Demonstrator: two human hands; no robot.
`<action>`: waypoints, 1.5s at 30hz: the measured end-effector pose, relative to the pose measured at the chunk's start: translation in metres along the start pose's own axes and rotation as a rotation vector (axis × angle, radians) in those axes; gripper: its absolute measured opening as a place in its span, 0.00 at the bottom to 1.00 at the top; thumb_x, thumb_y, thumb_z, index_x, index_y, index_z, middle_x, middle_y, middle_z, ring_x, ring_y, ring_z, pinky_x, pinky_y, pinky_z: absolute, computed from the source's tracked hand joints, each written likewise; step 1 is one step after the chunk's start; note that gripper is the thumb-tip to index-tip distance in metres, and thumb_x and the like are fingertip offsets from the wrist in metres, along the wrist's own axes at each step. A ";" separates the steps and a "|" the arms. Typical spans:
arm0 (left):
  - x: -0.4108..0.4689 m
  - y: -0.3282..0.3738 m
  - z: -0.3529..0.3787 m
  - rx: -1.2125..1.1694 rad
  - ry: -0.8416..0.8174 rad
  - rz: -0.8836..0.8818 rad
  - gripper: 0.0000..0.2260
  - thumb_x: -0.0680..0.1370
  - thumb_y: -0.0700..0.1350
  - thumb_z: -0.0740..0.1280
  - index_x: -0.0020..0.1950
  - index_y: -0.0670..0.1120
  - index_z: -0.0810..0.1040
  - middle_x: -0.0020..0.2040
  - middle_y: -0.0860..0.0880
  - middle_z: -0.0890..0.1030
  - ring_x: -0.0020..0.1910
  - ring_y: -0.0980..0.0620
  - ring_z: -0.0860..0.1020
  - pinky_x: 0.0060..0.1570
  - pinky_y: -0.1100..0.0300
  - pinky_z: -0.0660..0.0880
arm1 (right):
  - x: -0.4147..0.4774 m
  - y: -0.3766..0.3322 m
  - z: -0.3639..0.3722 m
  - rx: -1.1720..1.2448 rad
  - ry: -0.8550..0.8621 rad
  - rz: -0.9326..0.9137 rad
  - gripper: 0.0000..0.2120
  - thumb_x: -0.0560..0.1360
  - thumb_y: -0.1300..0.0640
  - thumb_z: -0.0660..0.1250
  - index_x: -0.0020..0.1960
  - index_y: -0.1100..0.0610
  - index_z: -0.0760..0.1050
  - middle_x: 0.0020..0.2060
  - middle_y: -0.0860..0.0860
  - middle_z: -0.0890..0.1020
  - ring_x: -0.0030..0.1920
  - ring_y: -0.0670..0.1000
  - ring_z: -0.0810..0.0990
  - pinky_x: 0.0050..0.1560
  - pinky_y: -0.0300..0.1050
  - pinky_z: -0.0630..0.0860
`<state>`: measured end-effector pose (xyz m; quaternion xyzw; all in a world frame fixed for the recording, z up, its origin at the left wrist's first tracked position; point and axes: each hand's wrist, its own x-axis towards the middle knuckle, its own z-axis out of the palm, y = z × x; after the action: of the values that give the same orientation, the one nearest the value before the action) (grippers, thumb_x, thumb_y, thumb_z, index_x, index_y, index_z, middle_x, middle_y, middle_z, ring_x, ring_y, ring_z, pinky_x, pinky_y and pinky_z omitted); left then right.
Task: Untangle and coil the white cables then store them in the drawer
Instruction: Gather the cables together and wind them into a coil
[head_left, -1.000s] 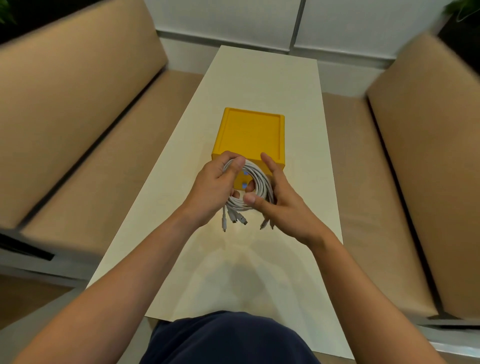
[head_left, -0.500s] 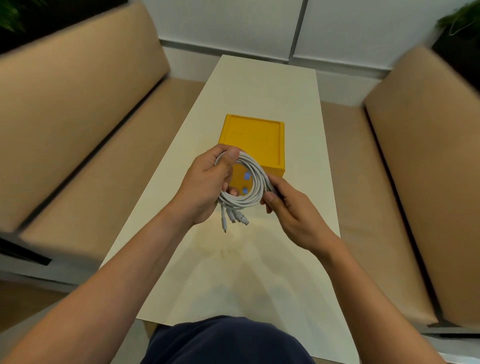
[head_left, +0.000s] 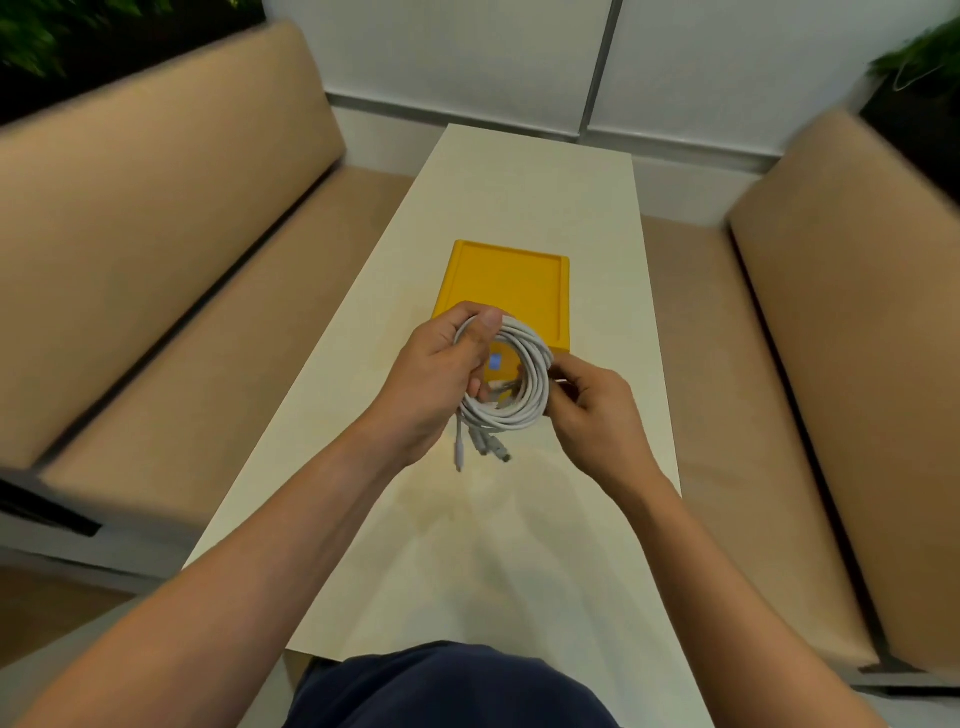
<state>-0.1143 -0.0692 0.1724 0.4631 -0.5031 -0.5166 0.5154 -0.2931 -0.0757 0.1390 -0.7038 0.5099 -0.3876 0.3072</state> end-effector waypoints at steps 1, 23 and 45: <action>0.001 0.001 -0.002 0.076 0.014 0.029 0.11 0.85 0.53 0.62 0.54 0.48 0.80 0.31 0.57 0.68 0.32 0.53 0.66 0.37 0.53 0.68 | 0.000 -0.004 0.001 0.139 0.013 0.046 0.10 0.83 0.61 0.65 0.59 0.57 0.84 0.46 0.49 0.87 0.45 0.48 0.86 0.49 0.47 0.83; 0.010 -0.004 -0.001 0.305 0.040 0.129 0.09 0.86 0.50 0.60 0.53 0.51 0.79 0.33 0.65 0.76 0.34 0.64 0.74 0.40 0.66 0.69 | 0.009 0.010 -0.004 0.769 -0.008 0.196 0.08 0.81 0.65 0.65 0.58 0.64 0.81 0.48 0.59 0.86 0.48 0.56 0.85 0.51 0.46 0.82; 0.012 -0.007 0.004 0.104 -0.135 0.072 0.09 0.86 0.47 0.60 0.55 0.46 0.79 0.32 0.58 0.71 0.31 0.59 0.67 0.33 0.67 0.65 | 0.007 0.015 -0.006 0.988 -0.257 0.232 0.19 0.77 0.65 0.66 0.67 0.66 0.75 0.48 0.60 0.86 0.46 0.56 0.87 0.50 0.49 0.83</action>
<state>-0.1194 -0.0814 0.1665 0.4349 -0.5791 -0.5010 0.4738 -0.3045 -0.0874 0.1313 -0.4557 0.2993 -0.4558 0.7035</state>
